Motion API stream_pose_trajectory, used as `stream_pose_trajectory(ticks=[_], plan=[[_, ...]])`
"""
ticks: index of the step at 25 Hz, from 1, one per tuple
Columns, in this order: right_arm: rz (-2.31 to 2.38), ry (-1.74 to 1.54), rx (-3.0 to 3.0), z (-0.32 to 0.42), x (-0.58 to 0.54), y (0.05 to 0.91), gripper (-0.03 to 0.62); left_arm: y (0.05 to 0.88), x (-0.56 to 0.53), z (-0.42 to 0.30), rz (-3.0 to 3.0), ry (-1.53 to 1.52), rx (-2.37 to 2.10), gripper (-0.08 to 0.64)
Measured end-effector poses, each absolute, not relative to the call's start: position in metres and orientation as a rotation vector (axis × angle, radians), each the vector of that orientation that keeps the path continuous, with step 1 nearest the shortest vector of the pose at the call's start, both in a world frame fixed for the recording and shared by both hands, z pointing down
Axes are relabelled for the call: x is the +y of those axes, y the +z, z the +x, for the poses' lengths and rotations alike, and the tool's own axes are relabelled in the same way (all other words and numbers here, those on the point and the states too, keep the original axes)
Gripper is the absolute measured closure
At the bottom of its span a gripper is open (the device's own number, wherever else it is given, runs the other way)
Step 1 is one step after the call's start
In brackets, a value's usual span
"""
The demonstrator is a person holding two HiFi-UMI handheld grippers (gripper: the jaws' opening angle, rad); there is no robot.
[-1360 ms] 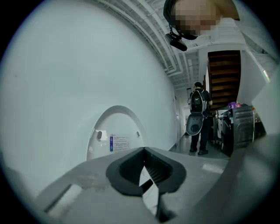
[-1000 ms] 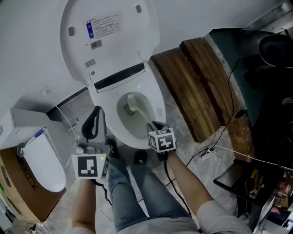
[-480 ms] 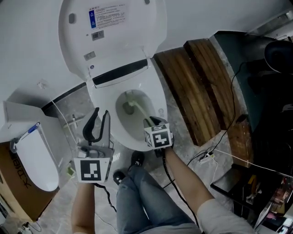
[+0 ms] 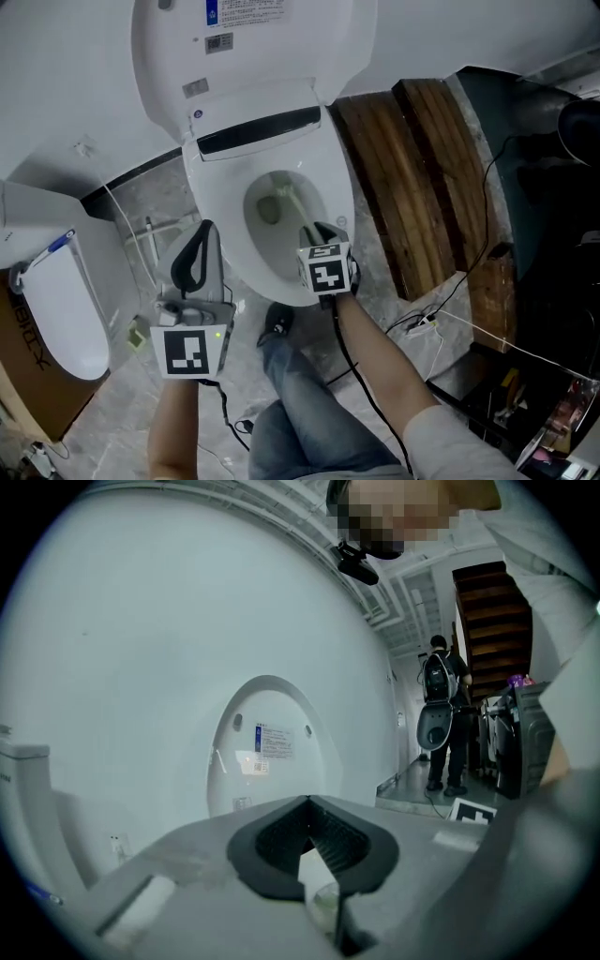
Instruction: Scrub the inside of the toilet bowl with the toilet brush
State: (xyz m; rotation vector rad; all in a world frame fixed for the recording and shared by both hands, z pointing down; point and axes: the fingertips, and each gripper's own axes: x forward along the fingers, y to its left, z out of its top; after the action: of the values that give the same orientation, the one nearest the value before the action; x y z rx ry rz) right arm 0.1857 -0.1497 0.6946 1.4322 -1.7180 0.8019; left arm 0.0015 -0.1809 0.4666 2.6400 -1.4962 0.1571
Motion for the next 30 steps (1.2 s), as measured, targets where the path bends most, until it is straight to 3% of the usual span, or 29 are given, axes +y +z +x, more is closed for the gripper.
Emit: stream_pose_trajectory(ticks=[30], plan=[[0.973, 0.62, -1.938, 0.11, -0.109, 0.709, 0.491, 0.483, -0.13, -0.029, 2.56, 0.161, -1.633, 0.557]])
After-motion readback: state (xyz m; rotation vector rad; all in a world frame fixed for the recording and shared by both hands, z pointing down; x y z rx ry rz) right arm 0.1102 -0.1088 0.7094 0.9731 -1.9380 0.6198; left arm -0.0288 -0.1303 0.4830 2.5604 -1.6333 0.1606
